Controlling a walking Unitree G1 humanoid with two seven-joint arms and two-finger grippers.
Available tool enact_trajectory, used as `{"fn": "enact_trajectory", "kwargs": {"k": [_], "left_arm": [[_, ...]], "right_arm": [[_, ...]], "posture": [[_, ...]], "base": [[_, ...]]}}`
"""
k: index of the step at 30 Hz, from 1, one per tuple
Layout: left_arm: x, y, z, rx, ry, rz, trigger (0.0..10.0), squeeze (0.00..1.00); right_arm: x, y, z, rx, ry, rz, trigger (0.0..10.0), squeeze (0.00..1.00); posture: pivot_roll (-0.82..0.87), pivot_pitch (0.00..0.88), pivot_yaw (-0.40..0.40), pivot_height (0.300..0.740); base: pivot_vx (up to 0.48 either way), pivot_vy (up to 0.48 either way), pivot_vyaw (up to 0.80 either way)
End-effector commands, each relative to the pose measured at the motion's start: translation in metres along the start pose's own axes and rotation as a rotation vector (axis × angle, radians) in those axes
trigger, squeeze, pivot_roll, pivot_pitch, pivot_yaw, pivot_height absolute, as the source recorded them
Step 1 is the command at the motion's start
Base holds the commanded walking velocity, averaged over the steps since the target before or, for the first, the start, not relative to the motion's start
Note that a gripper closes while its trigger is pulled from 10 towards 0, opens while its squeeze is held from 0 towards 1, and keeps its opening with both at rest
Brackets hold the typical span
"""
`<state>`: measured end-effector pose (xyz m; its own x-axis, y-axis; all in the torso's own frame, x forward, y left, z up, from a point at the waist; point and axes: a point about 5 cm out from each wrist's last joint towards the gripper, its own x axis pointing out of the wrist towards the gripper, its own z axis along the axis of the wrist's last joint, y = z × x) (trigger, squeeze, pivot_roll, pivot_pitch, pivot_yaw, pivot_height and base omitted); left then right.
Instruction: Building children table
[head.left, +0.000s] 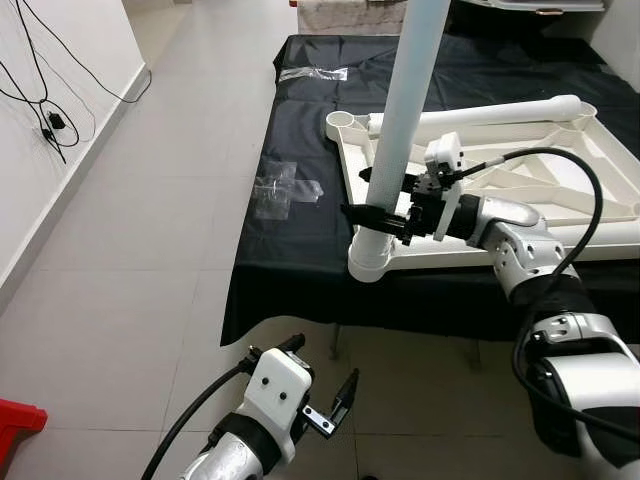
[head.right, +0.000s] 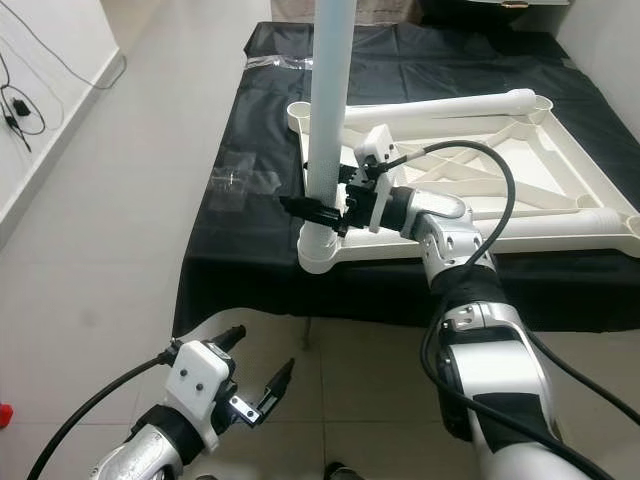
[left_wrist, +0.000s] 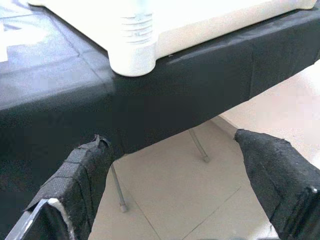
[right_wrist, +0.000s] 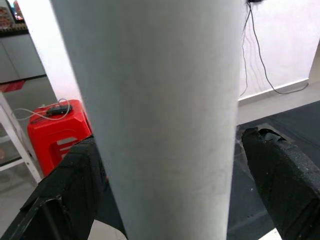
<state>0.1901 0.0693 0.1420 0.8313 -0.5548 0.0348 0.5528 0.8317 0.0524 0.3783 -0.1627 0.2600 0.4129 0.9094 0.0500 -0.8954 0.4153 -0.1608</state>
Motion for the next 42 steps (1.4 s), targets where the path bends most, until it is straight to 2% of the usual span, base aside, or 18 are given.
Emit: {"fn": "enact_trajectory", "kwargs": {"k": [1,7,29,33,34,36,37,42], "left_arm": [[-0.002,-0.002,-0.002,-0.002,0.007,-0.007,10.0,0.00],[-0.003,-0.003,0.003,0.017,-0.029,0.001,10.0,0.00],[-0.004,-0.003,-0.001,0.019,-0.020,0.000,10.0,0.00],[-0.004,-0.003,-0.001,0.018,-0.019,-0.001,10.0,0.00],[-0.004,-0.004,-0.002,0.018,-0.018,-0.002,10.0,0.00],[-0.004,-0.004,-0.002,0.018,-0.017,-0.003,10.0,0.00],[-0.004,-0.004,-0.002,0.019,-0.017,-0.004,10.0,0.00],[-0.005,-0.004,-0.002,0.020,-0.015,-0.005,10.0,0.00]], "right_arm": [[0.002,0.002,-0.002,0.011,-0.010,0.014,10.0,0.00],[0.004,0.003,-0.004,0.019,-0.017,0.022,10.0,0.00],[0.013,0.005,-0.006,0.023,-0.036,0.019,10.0,0.00],[0.014,0.006,-0.006,0.022,-0.037,0.016,9.8,0.00],[0.014,0.006,-0.007,0.023,-0.040,0.012,9.5,0.00],[0.015,0.006,-0.007,0.025,-0.041,0.009,9.5,0.00],[0.016,0.006,-0.007,0.025,-0.042,0.006,9.9,0.00],[0.018,0.005,-0.007,0.025,-0.046,-0.007,10.0,0.00]], "posture": [[0.09,0.216,-0.045,0.740],[0.09,0.216,-0.048,0.740],[0.10,0.198,-0.049,0.740],[0.10,0.196,-0.049,0.740],[0.10,0.194,-0.048,0.740],[0.10,0.193,-0.048,0.740],[0.10,0.192,-0.048,0.740],[0.10,0.191,-0.047,0.740]], "base": [[0.000,0.000,0.00],[0.000,0.000,0.00],[0.000,0.000,0.00],[0.000,0.000,0.00],[0.000,0.000,0.00],[0.000,0.000,0.00],[0.000,0.000,0.00],[0.000,0.000,0.00]]}}
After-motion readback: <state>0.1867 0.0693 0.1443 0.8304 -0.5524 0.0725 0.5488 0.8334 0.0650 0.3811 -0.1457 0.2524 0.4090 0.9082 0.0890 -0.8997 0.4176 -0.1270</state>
